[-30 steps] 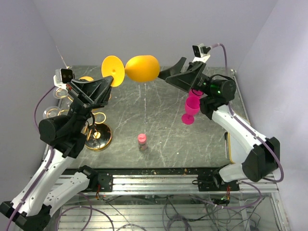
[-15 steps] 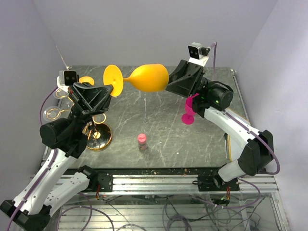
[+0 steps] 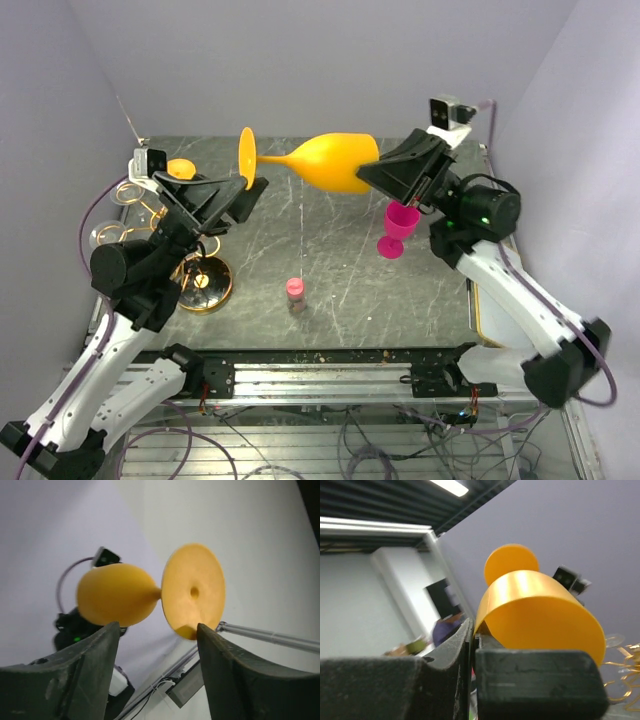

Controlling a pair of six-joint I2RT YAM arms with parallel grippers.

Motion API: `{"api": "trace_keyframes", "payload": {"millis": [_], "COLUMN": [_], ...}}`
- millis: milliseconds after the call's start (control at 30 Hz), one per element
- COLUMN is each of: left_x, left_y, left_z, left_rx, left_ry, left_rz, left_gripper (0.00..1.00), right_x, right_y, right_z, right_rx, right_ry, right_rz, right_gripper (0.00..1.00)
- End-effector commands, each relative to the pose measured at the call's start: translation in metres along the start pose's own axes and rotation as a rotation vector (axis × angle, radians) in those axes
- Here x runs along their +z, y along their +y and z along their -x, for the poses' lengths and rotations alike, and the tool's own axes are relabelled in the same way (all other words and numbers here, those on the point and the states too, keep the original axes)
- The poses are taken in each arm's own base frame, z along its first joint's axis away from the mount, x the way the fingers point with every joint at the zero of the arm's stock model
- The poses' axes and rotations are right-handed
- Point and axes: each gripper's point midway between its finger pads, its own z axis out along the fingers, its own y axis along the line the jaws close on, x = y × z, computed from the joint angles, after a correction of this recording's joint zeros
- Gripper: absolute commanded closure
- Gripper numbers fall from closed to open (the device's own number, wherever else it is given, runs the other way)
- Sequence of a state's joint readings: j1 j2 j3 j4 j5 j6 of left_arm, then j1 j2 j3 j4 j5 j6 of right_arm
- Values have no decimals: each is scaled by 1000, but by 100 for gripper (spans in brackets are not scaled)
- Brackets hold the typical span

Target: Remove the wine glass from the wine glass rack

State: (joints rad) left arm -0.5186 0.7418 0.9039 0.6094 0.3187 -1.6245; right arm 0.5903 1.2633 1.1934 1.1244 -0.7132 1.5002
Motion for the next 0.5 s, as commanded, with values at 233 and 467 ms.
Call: {"api": "trace_keyframes", "payload": {"millis": [233, 467], "left_x": [-50, -75], "left_y": [49, 68], "left_z": [16, 52], "left_rx": [354, 650], "left_ry": [-59, -22], "left_rz": [471, 863], "left_gripper": [0, 1], "right_x": [-141, -218], "right_y": [-119, -161], "right_z": [9, -60], "right_rx": [7, 66], "right_ry": [-279, 69], "right_rz": [-1157, -1517], "right_gripper": [100, 100]}}
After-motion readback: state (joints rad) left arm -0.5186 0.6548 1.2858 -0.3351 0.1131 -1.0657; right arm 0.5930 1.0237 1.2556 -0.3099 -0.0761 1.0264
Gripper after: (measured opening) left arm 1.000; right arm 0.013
